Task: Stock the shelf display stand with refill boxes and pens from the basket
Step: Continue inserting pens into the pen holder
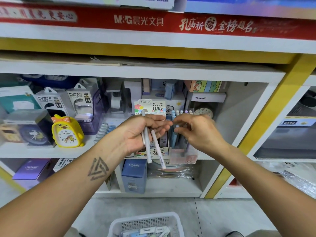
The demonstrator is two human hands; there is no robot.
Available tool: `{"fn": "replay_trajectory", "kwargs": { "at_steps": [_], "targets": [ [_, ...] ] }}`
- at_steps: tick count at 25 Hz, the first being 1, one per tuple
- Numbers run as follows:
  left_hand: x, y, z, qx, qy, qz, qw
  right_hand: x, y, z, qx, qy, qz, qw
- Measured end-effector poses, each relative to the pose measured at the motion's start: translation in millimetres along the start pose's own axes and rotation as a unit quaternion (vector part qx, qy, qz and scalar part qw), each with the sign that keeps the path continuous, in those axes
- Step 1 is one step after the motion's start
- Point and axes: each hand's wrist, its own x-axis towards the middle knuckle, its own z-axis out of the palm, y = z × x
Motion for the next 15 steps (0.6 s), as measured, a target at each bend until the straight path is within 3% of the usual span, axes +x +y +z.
{"fn": "replay_trajectory", "kwargs": {
  "at_steps": [4,6,9,11,15],
  "targets": [
    [-0.2,1.6,3.6,0.003,0.004,0.001,1.000,1.7,1.3,5.1,-0.124,0.008,-0.029,0.992],
    [-1.4,1.1,5.1,-0.001,-0.001,0.006,1.000,4.2,0.9,2.0,-0.122,0.012,-0.039,0.992],
    [-2.5,-0.5,7.1,-0.027,-0.018,0.031,0.999,6.7,-7.7,-3.8,0.069,0.032,0.020,0.997],
    [-1.2,0.4,7.9,-0.048,-0.028,0.055,0.997,7.6,-19.0,-6.0,0.179,0.002,0.058,0.982],
    [-0.9,1.6,14.2,-0.071,-0.048,0.066,0.994,2.5,-35.7,-1.0,0.198,-0.086,0.060,0.975]
  ]
}}
